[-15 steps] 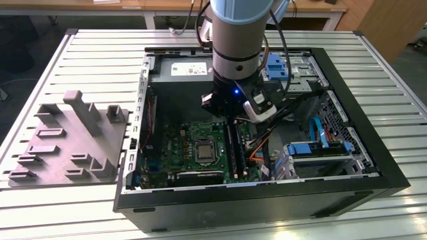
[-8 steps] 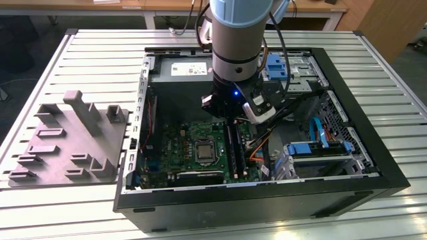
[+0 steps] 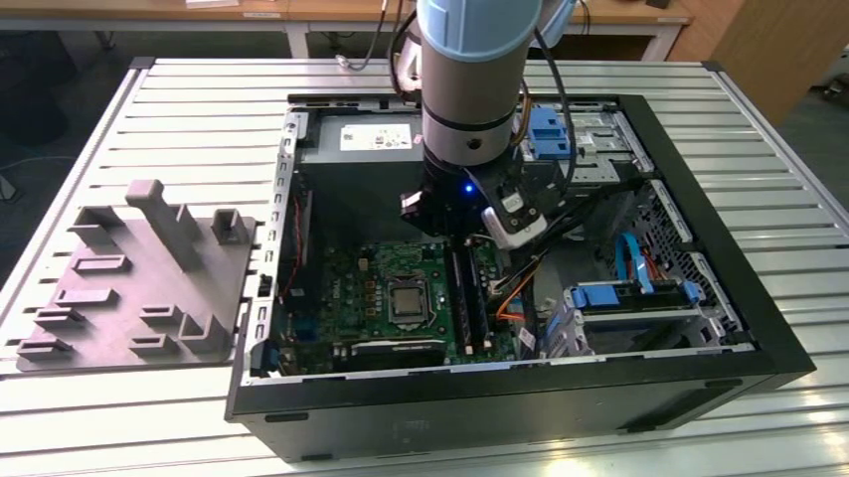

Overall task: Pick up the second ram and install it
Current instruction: 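Press down the second ram until it locks into place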

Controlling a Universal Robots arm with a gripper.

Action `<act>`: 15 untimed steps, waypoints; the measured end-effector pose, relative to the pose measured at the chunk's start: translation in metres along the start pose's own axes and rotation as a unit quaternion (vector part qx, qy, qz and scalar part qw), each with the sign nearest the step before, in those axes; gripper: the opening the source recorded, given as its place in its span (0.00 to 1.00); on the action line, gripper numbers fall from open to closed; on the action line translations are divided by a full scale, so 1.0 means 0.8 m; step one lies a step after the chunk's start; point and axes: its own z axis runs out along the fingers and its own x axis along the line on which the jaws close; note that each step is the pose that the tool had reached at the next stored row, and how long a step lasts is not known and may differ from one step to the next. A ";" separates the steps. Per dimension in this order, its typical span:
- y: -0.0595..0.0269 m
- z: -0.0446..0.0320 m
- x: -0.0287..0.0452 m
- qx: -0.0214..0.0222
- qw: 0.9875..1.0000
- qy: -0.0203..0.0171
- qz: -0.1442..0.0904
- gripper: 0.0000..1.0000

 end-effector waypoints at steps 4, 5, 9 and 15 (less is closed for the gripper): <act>0.000 0.0001 0.0000 0.000 1.000 0.000 0.000 0.10; 0.000 0.0002 0.0000 0.000 1.000 0.000 0.000 0.10; 0.000 0.0029 0.0002 0.000 1.000 0.000 0.000 0.10; 0.000 0.0039 0.0003 0.000 1.000 0.000 0.000 0.10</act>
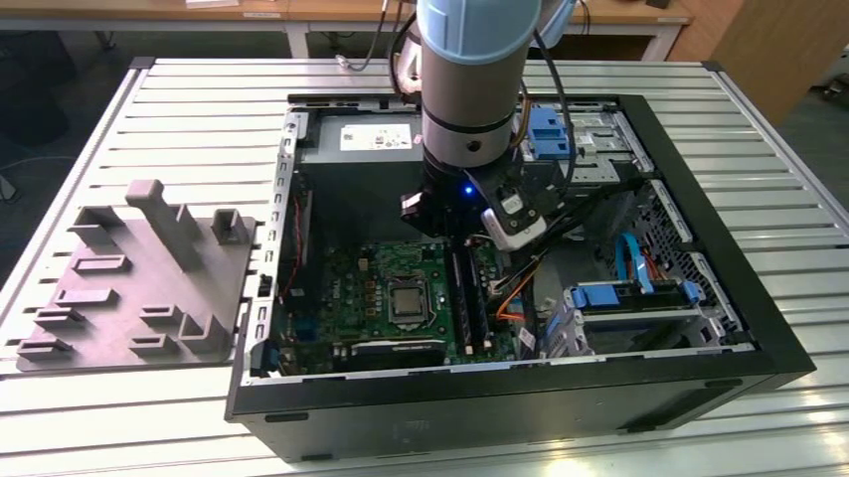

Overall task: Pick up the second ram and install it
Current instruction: 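Press down the second ram until it locks into place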

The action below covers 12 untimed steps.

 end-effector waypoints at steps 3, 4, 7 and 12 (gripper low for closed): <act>0.000 0.0006 0.0001 0.000 1.000 0.000 0.000 0.10; 0.000 0.0006 0.0001 0.000 1.000 0.000 0.000 0.10; 0.000 0.0014 0.0001 0.000 1.000 0.000 0.000 0.10; 0.000 0.0027 0.0002 0.000 1.000 0.000 0.000 0.10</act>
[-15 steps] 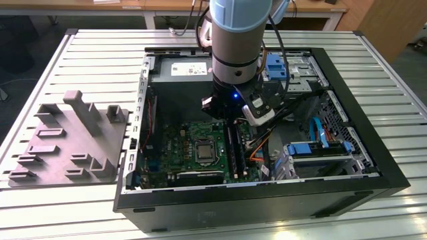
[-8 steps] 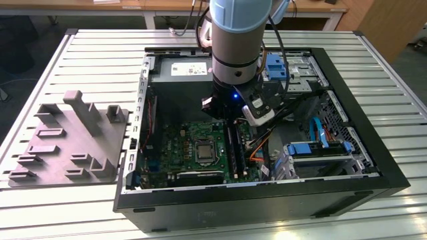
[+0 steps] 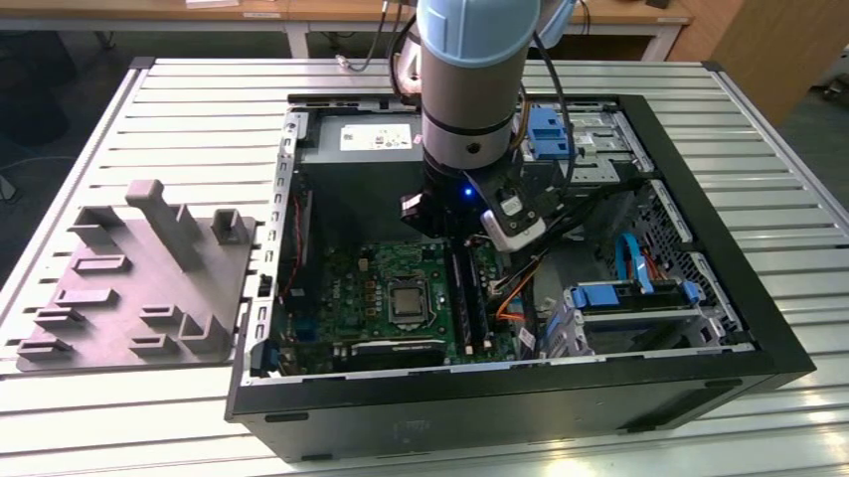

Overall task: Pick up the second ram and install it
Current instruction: 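Press down the second ram until it locks into place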

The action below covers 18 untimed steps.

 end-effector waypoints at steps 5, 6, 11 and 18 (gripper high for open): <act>0.000 0.0005 0.0000 0.000 1.000 0.000 0.000 0.10; 0.000 0.0005 0.0000 0.000 1.000 0.000 0.000 0.10; 0.001 -0.0030 -0.0003 -0.001 1.000 0.000 0.000 0.10; 0.002 -0.0248 -0.0016 0.000 1.000 0.000 0.000 0.10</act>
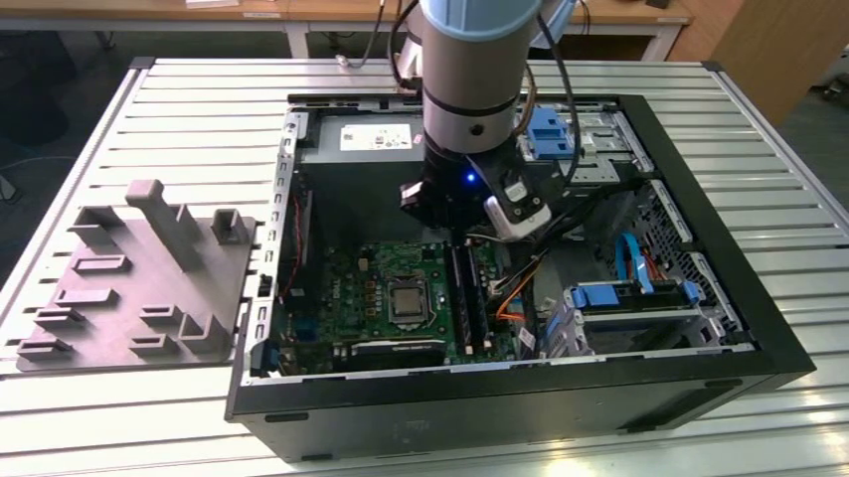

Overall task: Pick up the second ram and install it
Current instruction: 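Press down the second ram until it locks into place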

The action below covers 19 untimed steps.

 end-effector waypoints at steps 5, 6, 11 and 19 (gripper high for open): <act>0.001 -0.0159 -0.0010 0.000 1.000 0.000 0.000 0.10; 0.001 -0.0171 -0.0011 0.000 1.000 0.000 0.000 0.10; 0.001 -0.0173 -0.0011 0.000 1.000 0.000 0.000 0.10; -0.005 -0.0179 -0.0013 0.000 1.000 0.000 0.000 0.10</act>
